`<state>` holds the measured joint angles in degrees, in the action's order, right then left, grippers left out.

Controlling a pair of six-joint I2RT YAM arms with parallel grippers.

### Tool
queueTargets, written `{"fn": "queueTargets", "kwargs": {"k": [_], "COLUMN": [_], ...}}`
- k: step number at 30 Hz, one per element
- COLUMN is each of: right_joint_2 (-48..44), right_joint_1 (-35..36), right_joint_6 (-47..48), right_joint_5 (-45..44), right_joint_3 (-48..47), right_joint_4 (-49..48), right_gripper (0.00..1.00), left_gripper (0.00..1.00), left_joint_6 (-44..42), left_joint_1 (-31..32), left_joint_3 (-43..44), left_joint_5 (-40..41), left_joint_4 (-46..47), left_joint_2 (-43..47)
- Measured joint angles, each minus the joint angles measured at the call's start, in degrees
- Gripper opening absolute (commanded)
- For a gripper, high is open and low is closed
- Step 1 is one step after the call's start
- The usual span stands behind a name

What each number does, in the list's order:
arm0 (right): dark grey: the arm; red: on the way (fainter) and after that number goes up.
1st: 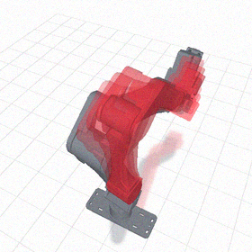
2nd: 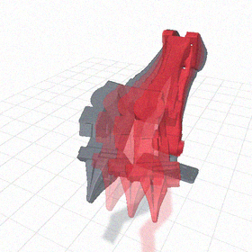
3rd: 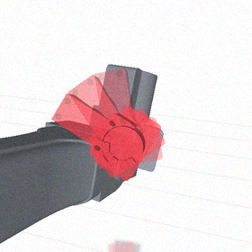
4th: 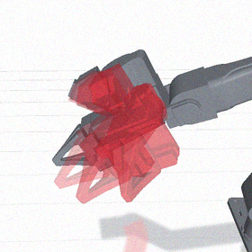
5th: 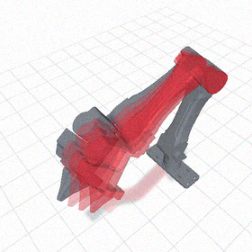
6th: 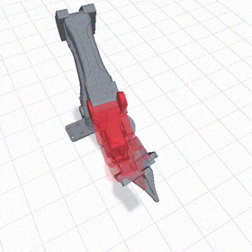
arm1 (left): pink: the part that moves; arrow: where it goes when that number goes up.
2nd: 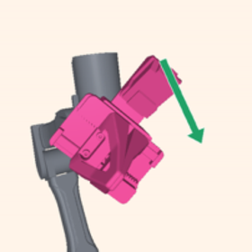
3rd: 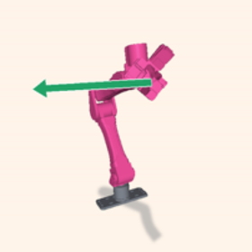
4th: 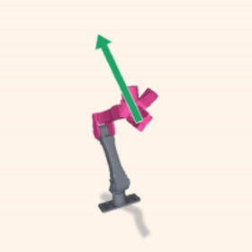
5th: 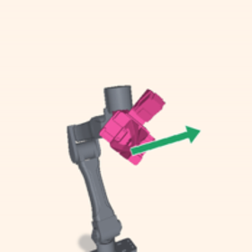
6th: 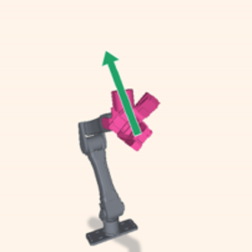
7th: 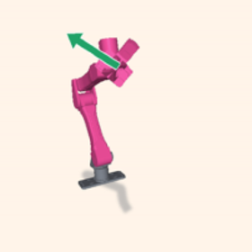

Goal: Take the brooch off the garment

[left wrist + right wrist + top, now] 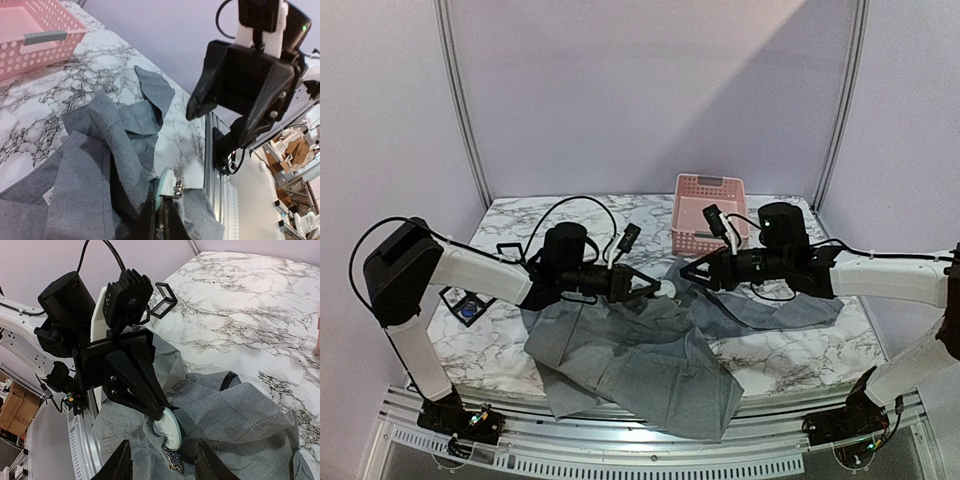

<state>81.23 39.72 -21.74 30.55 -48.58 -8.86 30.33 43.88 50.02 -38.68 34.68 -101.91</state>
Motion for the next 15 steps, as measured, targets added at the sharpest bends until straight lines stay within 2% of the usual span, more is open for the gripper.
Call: {"fn": "queueTargets", "kwargs": {"k": [6,15], "right_joint_2": [0.0,0.8], "right_joint_1": [0.0,0.0], "right_joint_6": [-5.0,-7.8], "right_joint_5": [0.1,1.5], "right_joint_3": [3.5,4.8], "right_joint_4": [-6.6,-12.0], "right_gripper": [0.32,0.26], "left_gripper": [0.00,0.00], "left_joint_6": [7.3,10.9], "left_joint_1": [0.0,0.0], "left_joint_3": [-1.9,-2.0], "left_joint_5": [1.1,1.2], "left_joint_4": [11.2,16.4], "left_joint_2": [0.0,0.0]}}
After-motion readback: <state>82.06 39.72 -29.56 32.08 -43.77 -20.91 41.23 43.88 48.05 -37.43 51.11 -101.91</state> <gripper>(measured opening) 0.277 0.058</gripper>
